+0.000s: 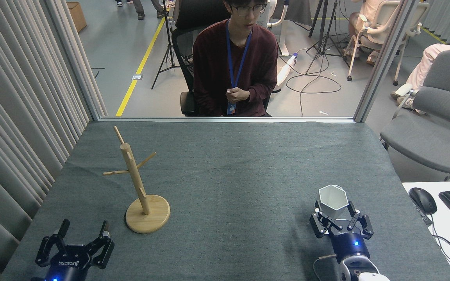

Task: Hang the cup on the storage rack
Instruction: 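Lift the cup with the right gripper and carry it toward the center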

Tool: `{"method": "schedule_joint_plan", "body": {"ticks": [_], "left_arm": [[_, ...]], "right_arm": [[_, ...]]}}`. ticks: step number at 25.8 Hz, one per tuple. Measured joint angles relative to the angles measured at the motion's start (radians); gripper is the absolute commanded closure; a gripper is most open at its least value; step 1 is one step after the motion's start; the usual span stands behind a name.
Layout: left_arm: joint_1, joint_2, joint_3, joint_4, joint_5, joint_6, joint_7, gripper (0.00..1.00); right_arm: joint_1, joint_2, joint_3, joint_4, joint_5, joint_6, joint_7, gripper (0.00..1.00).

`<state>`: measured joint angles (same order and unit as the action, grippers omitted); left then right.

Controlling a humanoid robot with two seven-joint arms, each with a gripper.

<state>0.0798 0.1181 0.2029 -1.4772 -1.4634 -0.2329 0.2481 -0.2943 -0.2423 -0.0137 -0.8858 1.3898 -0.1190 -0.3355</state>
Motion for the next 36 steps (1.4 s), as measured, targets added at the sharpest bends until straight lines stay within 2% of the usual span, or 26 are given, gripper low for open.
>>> {"method": "schedule_joint_plan", "body": {"ticks": [7,9,10,15,17,20,24,28,32,36], "left_arm": [[-0.001,0.001,0.0,0.0,0.0,-0.004,0.001,0.01],[-0.001,0.001,0.0,0.0,-0.001,-0.004,0.0,0.01],[-0.002,0.001,0.0,0.0,-0.001,-0.004,0.0,0.01],[-0.005,0.0,-0.002,-0.001,-0.002,-0.007,0.009,0.01],[-0.003,0.001,-0.006,-0.005,-0.003,-0.016,0.011,0.01],[0.012,0.0,-0.029,-0.015,-0.01,-0.061,0.013,0.01],[0.037,-0.003,-0.103,-0.017,-0.016,-0.112,0.013,0.01],[0.041,-0.002,-0.193,-0.022,-0.026,-0.127,0.013,0.01],[0.009,-0.012,-0.28,-0.021,-0.1,-0.127,0.013,0.01],[-0.025,-0.042,-0.327,-0.017,-0.167,-0.118,0.014,0.01]], "right_arm": [[-0.062,-0.001,0.006,0.106,0.0,0.02,-0.03,0.03],[-0.076,-0.001,0.011,0.14,0.006,0.034,-0.033,0.32],[-0.083,-0.001,0.019,0.153,0.011,0.038,-0.035,0.36],[-0.094,0.002,0.053,0.176,0.024,0.062,-0.048,0.36],[-0.084,0.005,0.058,0.131,0.023,0.059,-0.048,0.36],[-0.03,0.005,0.064,-0.011,0.021,0.052,-0.05,0.35],[0.031,0.011,0.068,-0.2,0.02,0.037,-0.052,0.34],[0.104,0.043,0.072,-0.344,0.022,-0.001,-0.047,0.34],[0.167,0.085,0.108,-0.433,0.034,-0.024,-0.043,0.34],[0.214,0.143,0.168,-0.489,0.083,-0.028,-0.041,0.34]]}}
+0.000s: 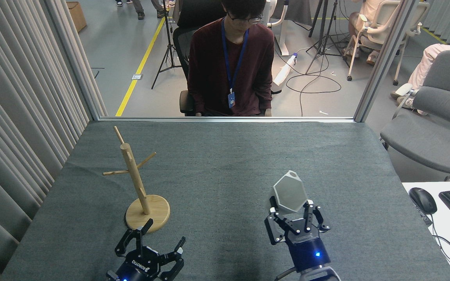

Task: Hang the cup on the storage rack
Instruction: 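Lift the cup with the right gripper and carry it toward the center, then bring the left gripper to the cup and grasp it beside the right gripper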

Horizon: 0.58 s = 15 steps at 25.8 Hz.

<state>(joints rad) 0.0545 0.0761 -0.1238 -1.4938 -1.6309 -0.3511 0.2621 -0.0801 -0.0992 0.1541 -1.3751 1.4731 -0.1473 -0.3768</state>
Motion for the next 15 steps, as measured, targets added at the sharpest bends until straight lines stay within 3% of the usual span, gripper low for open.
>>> {"method": "schedule_joint_plan", "body": {"ticks": [10,15], "left_arm": [[-0.013,-0.059,-0.101,-0.006,-0.133,0.003,-0.001,0.01],[-0.013,-0.084,-0.121,-0.006,-0.163,0.004,-0.001,0.01]], "right_arm": [[0.057,0.134,0.112,-0.038,0.147,0.005,0.001,0.34],[0.069,0.161,0.161,-0.041,0.176,0.013,-0.002,0.33]]}}
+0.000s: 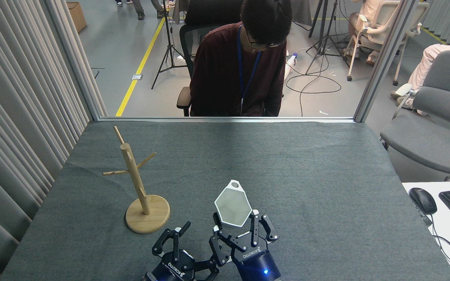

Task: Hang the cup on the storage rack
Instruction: 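Bring the left gripper to the cup and grasp it beside the right gripper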

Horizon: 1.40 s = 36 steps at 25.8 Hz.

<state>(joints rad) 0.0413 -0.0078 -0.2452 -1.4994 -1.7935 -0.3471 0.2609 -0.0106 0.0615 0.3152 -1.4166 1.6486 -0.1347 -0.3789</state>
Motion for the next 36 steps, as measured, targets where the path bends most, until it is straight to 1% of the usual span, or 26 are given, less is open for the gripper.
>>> {"method": "schedule_joint_plan", "body": {"ticks": [5,15,22,23,24,25,26,27,28,33,34,35,36], "left_arm": [[-0.001,-0.003,-0.007,0.001,-0.006,0.003,0.0,0.01],[-0.003,-0.003,-0.008,0.002,-0.006,0.004,0.0,0.01],[-0.003,0.0,-0.008,0.0,-0.006,0.004,0.0,0.01],[-0.003,0.0,-0.007,0.0,-0.006,0.004,0.001,0.04],[-0.003,0.0,-0.007,-0.001,-0.006,0.004,0.004,0.11],[-0.003,0.0,-0.007,-0.002,-0.006,0.004,0.007,0.23],[-0.003,0.0,-0.007,-0.003,-0.006,0.004,0.01,0.31],[-0.003,0.0,-0.007,-0.003,-0.006,0.004,0.011,0.39],[-0.003,-0.001,-0.007,-0.003,-0.006,0.002,0.012,0.45],[-0.008,0.0,-0.006,-0.004,-0.007,0.002,0.014,0.46],[-0.008,0.001,-0.006,-0.004,-0.007,0.002,0.014,0.46],[-0.009,0.002,-0.006,-0.004,-0.007,0.001,0.014,0.46],[-0.009,0.003,-0.005,-0.005,-0.007,0.001,0.014,0.46]], "right_arm": [[0.016,0.009,0.039,-0.003,0.021,0.01,0.0,0.32],[0.077,0.014,0.073,-0.04,0.037,0.013,0.004,0.31],[0.097,0.015,0.099,-0.046,0.056,0.011,0.007,0.3],[0.097,0.015,0.102,-0.047,0.057,0.011,0.008,0.3],[0.098,0.014,0.103,-0.047,0.058,0.011,0.008,0.3],[0.1,0.014,0.106,-0.046,0.059,0.011,0.008,0.3],[0.1,0.014,0.108,-0.046,0.059,0.011,0.006,0.3],[0.101,0.014,0.109,-0.046,0.06,0.011,0.003,0.3],[0.102,0.014,0.111,-0.046,0.06,0.012,0.003,0.3],[0.101,0.014,0.116,-0.046,0.06,0.015,0.001,0.29],[0.102,0.014,0.117,-0.045,0.06,0.015,0.001,0.22],[0.102,0.014,0.117,-0.045,0.06,0.015,0.001,0.07],[0.102,0.014,0.118,-0.045,0.06,0.015,0.001,0.02]]}}
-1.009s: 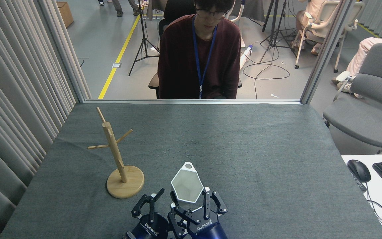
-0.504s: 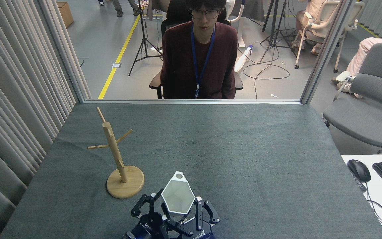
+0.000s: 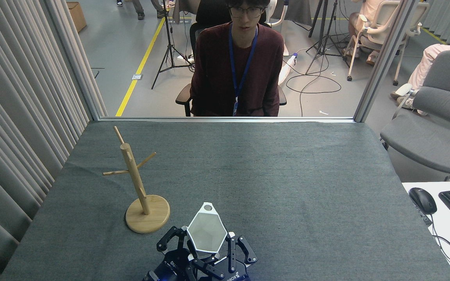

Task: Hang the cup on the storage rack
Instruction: 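Bring the left gripper to the cup and grasp it beside the right gripper, then release the cup from the right gripper and withdraw it, then carry the cup with the left gripper toward the wooden stand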

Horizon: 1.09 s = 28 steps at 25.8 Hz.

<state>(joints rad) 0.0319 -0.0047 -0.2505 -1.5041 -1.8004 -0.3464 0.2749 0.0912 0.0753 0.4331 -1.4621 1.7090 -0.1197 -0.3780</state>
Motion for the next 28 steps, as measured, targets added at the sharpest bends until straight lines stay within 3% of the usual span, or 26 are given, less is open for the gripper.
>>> {"method": "schedule_joint_plan", "body": {"ticks": [7,11,13,16,18,20,22,25,28], "left_arm": [[-0.002,-0.001,0.001,-0.001,0.0,0.007,0.005,0.46],[-0.004,-0.002,0.0,-0.001,0.0,0.006,0.001,0.45],[-0.006,-0.001,-0.001,-0.001,0.0,0.006,0.001,0.45],[-0.006,-0.001,-0.001,-0.001,-0.001,0.006,0.001,0.45],[-0.006,-0.001,0.0,-0.001,-0.001,0.005,0.001,0.45],[-0.006,0.0,0.003,-0.002,0.0,0.005,0.001,0.44],[-0.004,0.001,0.007,-0.002,0.001,0.021,0.001,0.44],[0.004,0.004,0.013,-0.01,0.004,0.054,0.009,0.44],[0.025,0.012,0.052,-0.043,0.006,0.085,0.025,0.45]], "right_arm": [[0.0,0.002,0.002,-0.014,-0.002,-0.004,-0.018,0.02],[-0.003,0.005,0.001,-0.08,-0.025,-0.005,-0.064,0.02],[-0.008,0.008,-0.003,-0.13,-0.072,-0.005,-0.08,0.02],[-0.046,0.017,-0.062,-0.17,-0.211,0.033,-0.088,0.02],[-0.096,0.022,-0.151,-0.15,-0.315,0.109,-0.083,0.02],[-0.154,0.017,-0.225,-0.072,-0.357,0.194,-0.03,0.02],[-0.189,-0.002,-0.26,0.019,-0.287,0.249,0.02,0.02],[-0.178,-0.036,-0.284,0.091,-0.109,0.272,0.064,0.02],[-0.139,-0.056,-0.293,0.116,-0.029,0.265,0.073,0.02]]}}
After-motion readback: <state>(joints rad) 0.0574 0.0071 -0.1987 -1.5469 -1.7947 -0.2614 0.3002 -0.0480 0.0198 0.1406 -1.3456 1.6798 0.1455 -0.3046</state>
